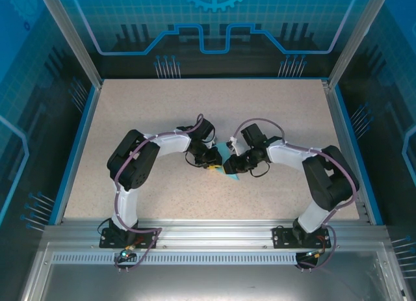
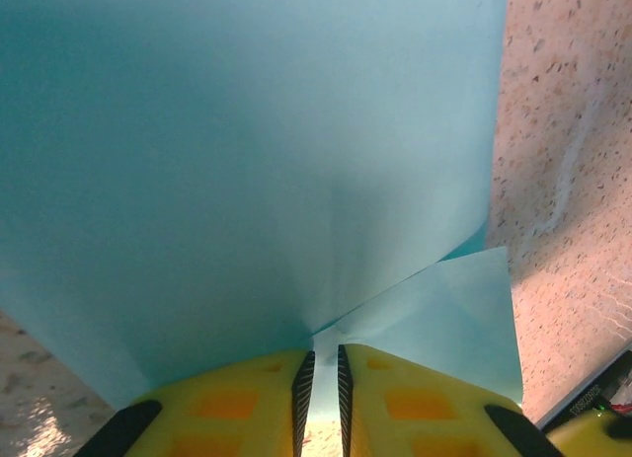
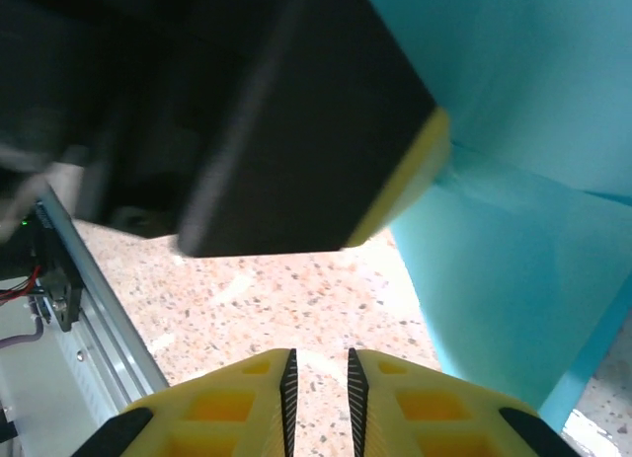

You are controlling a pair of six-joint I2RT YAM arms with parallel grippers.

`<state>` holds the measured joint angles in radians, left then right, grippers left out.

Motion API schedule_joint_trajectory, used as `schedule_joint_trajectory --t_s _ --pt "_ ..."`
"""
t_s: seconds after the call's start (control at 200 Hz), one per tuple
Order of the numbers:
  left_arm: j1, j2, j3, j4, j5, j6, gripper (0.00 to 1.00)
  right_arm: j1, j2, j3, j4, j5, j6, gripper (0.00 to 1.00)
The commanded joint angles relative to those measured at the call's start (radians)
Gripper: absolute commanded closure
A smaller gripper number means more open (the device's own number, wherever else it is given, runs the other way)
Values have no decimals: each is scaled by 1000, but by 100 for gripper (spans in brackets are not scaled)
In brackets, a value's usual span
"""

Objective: Fold a paper plane with a square sheet of paper (fold left side to right side)
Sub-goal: Third fold the triangle at the center of the table.

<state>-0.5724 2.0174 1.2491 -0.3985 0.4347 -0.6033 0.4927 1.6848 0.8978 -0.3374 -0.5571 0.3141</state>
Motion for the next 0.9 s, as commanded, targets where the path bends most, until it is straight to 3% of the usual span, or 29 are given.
schedule_joint_trajectory --t_s 0.0,0.895 --pt "-7 80 -9 -36 -86 7 79 7 38 16 -40 7 19 78" --pt "-7 90 4 -62 -116 16 80 -32 65 -76 -64 77 55 82"
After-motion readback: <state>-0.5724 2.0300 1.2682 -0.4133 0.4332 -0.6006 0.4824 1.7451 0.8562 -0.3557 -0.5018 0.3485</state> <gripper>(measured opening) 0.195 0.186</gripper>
